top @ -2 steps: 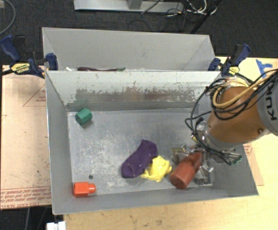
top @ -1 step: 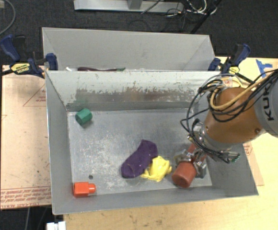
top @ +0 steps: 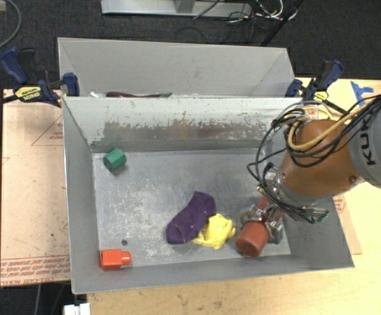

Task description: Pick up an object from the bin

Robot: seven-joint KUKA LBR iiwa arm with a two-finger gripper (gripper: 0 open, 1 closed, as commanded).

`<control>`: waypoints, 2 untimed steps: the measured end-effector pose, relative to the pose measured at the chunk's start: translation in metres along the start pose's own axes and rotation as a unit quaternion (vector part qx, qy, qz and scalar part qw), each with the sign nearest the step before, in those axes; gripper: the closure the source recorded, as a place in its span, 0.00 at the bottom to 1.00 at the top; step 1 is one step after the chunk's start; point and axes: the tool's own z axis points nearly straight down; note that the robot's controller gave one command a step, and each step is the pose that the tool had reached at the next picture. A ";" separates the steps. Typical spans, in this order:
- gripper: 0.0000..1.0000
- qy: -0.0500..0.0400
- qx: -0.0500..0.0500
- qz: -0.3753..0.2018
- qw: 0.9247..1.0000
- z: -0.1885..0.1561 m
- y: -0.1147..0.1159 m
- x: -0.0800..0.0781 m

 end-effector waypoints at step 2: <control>1.00 0.001 -0.001 0.000 1.000 -0.012 0.001 0.000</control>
Offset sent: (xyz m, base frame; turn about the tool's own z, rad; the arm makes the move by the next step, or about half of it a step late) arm 0.0000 0.0001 0.0074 0.0000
